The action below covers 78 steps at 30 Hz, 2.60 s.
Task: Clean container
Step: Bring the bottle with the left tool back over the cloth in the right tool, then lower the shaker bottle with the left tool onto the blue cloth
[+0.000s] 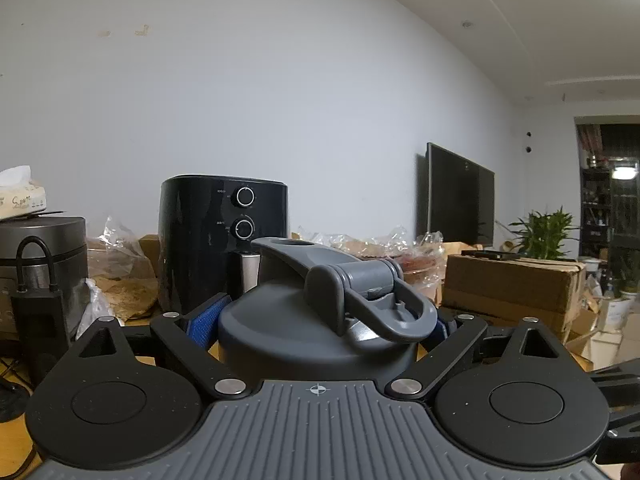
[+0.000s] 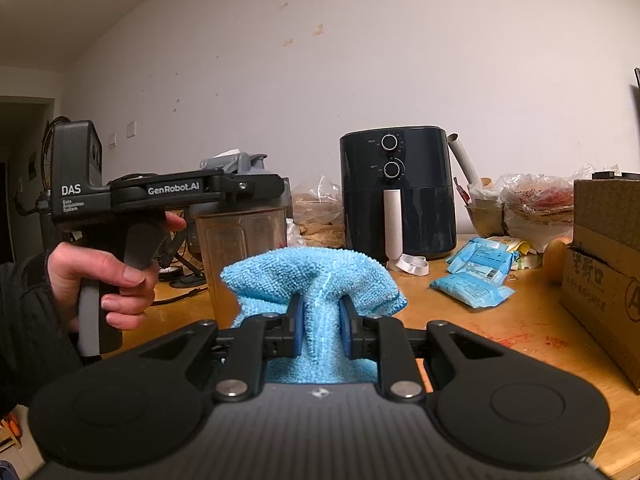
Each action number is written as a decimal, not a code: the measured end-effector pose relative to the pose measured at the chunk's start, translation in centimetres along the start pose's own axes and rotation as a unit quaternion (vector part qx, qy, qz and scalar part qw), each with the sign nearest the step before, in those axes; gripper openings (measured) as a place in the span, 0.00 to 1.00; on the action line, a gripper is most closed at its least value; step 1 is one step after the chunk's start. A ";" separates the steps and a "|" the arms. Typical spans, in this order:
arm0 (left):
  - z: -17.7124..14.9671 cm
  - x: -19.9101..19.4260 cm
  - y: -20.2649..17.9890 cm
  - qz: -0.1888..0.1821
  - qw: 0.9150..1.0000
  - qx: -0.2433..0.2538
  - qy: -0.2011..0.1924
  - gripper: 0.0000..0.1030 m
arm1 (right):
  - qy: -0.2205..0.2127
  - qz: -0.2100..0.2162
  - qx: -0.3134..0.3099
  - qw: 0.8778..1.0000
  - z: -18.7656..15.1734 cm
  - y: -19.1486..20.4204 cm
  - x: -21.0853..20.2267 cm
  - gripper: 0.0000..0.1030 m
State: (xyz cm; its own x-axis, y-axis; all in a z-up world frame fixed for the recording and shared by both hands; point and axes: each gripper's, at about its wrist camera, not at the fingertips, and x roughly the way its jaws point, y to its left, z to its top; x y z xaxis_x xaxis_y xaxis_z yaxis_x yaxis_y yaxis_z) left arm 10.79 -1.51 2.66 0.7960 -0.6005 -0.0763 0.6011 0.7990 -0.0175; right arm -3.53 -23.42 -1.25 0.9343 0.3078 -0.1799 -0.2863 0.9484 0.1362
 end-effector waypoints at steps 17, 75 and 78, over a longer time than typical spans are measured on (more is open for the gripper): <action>0.0 0.1 0.1 0.000 1.000 -0.001 0.009 0.92 | -0.012 0.036 -0.022 0.999 0.7 1.4 2.2 0.12; 0.1 0.2 0.0 0.005 1.000 -0.005 0.012 0.92 | 0.038 0.073 -0.076 0.994 1.6 3.7 7.4 0.12; 0.2 0.3 -0.1 0.006 1.000 -0.006 0.013 0.92 | 0.050 0.075 -0.073 0.993 1.1 3.6 7.8 0.12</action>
State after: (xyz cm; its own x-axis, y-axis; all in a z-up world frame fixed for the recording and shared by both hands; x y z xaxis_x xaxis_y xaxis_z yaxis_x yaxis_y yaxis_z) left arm 10.99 -1.73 2.81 0.8013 -0.5897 -0.1014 0.5902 0.8068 -0.0280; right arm 2.92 -17.69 -1.13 0.8550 0.4461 -0.2644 -0.4557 0.8897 0.0275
